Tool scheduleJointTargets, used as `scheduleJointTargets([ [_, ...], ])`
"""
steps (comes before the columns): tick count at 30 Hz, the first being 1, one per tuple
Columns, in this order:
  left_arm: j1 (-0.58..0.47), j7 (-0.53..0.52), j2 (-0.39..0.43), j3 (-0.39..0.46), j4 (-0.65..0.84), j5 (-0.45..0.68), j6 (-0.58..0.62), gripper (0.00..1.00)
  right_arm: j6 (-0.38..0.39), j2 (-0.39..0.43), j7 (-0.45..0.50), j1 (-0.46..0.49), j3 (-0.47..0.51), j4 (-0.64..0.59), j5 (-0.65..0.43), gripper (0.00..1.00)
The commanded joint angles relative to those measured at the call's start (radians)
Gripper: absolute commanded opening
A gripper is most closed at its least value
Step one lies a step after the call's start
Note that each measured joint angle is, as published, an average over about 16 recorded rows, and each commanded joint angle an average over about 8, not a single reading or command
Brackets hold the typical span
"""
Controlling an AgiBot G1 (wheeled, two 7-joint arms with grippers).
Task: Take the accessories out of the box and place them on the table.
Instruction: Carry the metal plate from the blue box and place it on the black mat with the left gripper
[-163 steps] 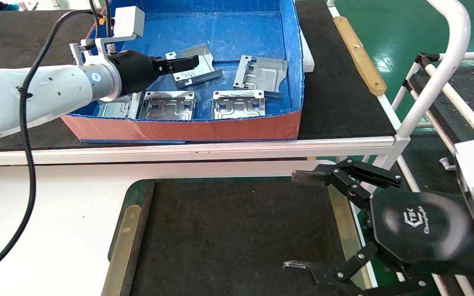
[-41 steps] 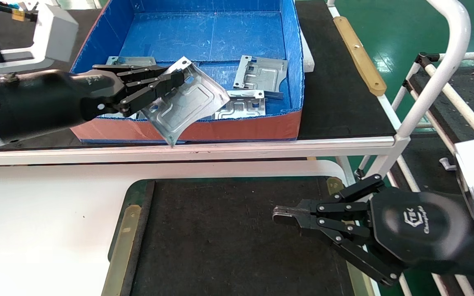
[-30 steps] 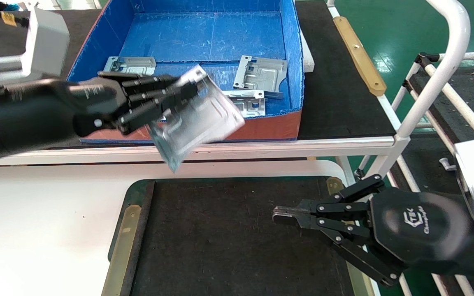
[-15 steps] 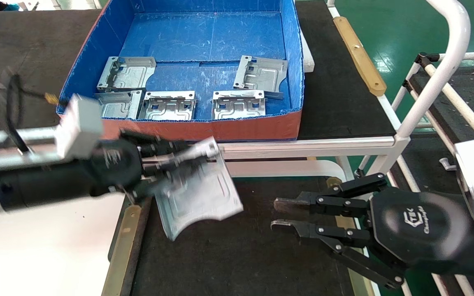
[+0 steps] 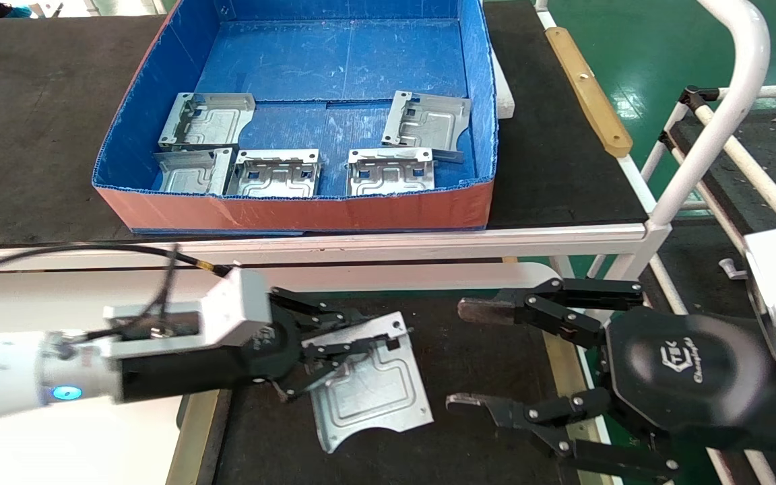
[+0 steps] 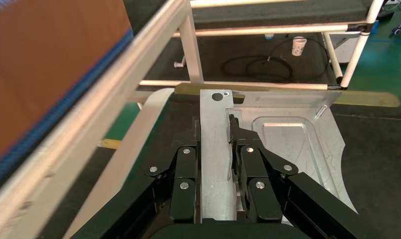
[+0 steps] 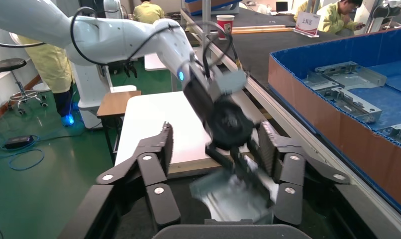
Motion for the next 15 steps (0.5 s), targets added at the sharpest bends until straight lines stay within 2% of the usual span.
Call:
scheduleJointTargets([
  [1, 0.0, 0.036, 0.034, 0.014, 0.042, 0.016, 0.001, 0.0, 0.0, 0.0, 0.0, 0.0, 0.0, 0.0, 0.0, 1.0],
  [15, -0.104, 0.336, 0.3, 0.064, 0.473, 0.073, 0.009, 0.0, 0.0, 0.0, 0.0, 0.0, 0.0, 0.0, 0.0, 1.0],
])
